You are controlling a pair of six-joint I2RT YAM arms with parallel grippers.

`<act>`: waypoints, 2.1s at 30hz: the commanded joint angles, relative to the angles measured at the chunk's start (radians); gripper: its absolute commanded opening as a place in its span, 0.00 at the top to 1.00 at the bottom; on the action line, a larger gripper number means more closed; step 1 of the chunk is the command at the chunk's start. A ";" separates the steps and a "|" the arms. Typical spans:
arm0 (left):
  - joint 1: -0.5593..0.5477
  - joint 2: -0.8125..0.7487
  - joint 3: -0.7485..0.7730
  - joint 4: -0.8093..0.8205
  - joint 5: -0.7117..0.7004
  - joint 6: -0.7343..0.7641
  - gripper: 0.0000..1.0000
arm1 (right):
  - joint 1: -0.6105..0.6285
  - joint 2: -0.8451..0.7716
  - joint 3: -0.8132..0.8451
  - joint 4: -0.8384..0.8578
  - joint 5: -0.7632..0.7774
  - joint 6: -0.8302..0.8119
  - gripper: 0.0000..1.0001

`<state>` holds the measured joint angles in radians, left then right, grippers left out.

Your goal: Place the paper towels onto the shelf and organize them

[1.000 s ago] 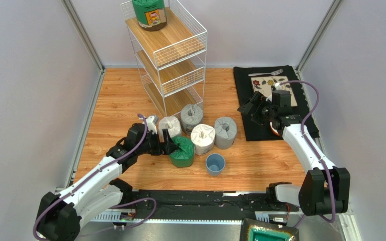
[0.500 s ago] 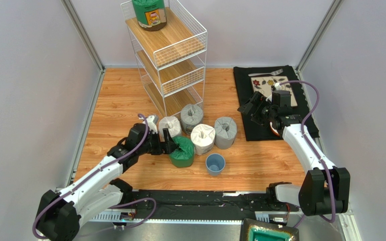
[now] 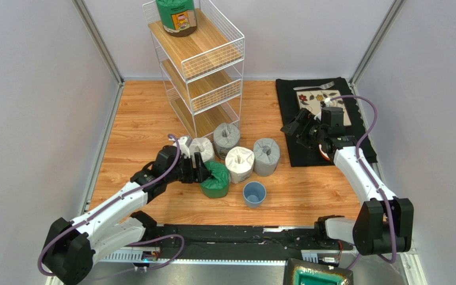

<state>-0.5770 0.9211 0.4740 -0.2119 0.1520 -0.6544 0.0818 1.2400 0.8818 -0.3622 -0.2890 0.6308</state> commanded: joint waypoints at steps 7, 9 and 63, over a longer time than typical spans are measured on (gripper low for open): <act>-0.058 0.067 0.090 -0.052 -0.060 0.061 0.36 | 0.003 -0.010 -0.004 0.002 0.010 -0.014 0.08; -0.066 0.067 0.098 -0.055 -0.060 0.064 0.40 | 0.004 -0.008 -0.006 0.003 0.008 -0.013 0.08; -0.063 0.396 1.477 0.195 -0.150 0.645 0.53 | 0.004 -0.045 -0.006 -0.009 -0.022 0.013 0.09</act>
<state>-0.6399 1.2732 1.8679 -0.1650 0.0734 -0.1238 0.0818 1.2331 0.8814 -0.3706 -0.2916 0.6323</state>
